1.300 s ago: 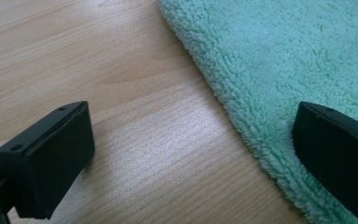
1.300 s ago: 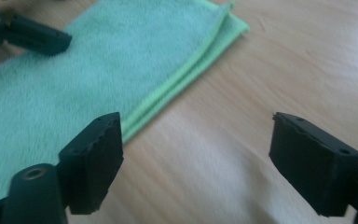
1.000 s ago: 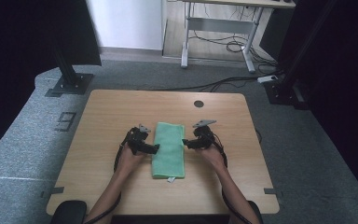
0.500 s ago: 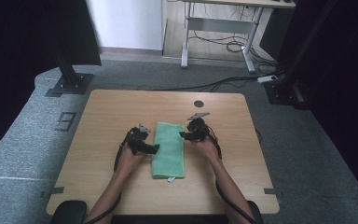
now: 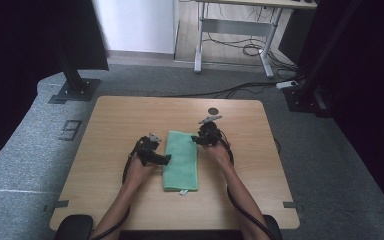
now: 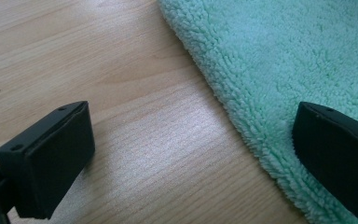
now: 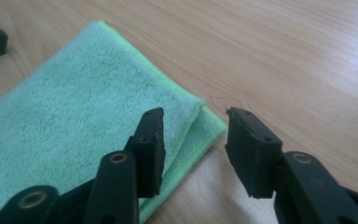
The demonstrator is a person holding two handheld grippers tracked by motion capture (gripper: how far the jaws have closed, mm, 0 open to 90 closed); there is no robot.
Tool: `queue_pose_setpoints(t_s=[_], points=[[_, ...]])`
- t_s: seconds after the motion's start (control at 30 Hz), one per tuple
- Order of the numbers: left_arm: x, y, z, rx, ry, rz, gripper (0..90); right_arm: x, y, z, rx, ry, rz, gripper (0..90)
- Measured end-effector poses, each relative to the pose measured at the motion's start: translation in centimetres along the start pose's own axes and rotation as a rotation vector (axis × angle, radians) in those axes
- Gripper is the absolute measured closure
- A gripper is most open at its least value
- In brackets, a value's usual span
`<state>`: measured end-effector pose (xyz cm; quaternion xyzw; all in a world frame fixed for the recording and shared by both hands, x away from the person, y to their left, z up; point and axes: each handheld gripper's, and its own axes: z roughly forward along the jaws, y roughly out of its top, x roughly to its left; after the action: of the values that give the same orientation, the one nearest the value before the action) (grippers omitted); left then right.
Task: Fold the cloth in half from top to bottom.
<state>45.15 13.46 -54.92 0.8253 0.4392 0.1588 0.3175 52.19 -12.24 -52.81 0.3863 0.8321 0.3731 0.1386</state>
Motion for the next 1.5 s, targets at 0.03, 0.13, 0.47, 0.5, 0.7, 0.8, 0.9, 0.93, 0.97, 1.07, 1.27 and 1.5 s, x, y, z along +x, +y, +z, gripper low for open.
queue_pose_setpoints(t_s=[0.03, 0.13, 0.47, 0.5, 0.7, 0.8, 0.9, 0.93, 0.97, 1.07, 1.27, 1.5], points=[[0.0, 0.0, 0.0, 0.000, 0.000, 0.000, 0.0, -0.1, 0.1, 0.1, 0.001, 0.000, -0.003, 57.8], [0.0, 0.0, 0.0, 0.000, 0.000, 0.000, 0.0, -0.1, 0.4, 0.3, 0.009, -0.001, -0.003, 60.5], [0.0, 0.0, 0.0, -0.001, 0.001, -0.002, 0.0, -0.4, 0.5, 1.5, 0.038, -0.020, -0.006, 60.5], [0.0, 0.0, 0.0, -0.001, 0.001, -0.002, 0.0, -0.4, 0.4, 1.6, 0.041, -0.020, 0.000, 60.4], [0.0, 0.0, 0.0, -0.002, 0.002, -0.003, 0.0, -0.8, 0.2, 1.9, 0.051, -0.011, 0.030, 63.1], [-0.1, 0.0, 0.0, -0.002, 0.002, -0.003, 0.0, -0.7, 0.2, 1.9, 0.058, 0.006, 0.034, 71.9], [-0.1, 0.0, 0.0, -0.003, 0.003, -0.004, 0.0, -0.6, 0.3, 1.9, 0.066, 0.028, 0.041, 80.7], [-0.1, 0.0, 0.0, -0.003, 0.003, -0.003, 0.0, -0.5, 0.3, 1.9, 0.068, 0.029, 0.043, 81.9], [-0.1, 0.0, 0.0, -0.003, 0.003, -0.003, 0.0, -0.4, 0.4, 1.9, 0.071, 0.028, 0.040, 83.0], [-0.1, 0.0, 0.0, -0.003, 0.003, -0.003, 0.0, -0.1, 0.5, 1.9, 0.078, 0.015, 0.033, 84.1], [-0.1, 0.0, 0.0, -0.003, 0.004, -0.004, 0.0, -0.1, 0.5, 1.8, 0.072, 0.012, 0.024, 84.2], [-0.1, 0.0, 0.0, -0.002, 0.004, -0.004, 0.0, 0.2, 1.0, 0.9, 0.058, 0.021, 0.011, 84.2]])
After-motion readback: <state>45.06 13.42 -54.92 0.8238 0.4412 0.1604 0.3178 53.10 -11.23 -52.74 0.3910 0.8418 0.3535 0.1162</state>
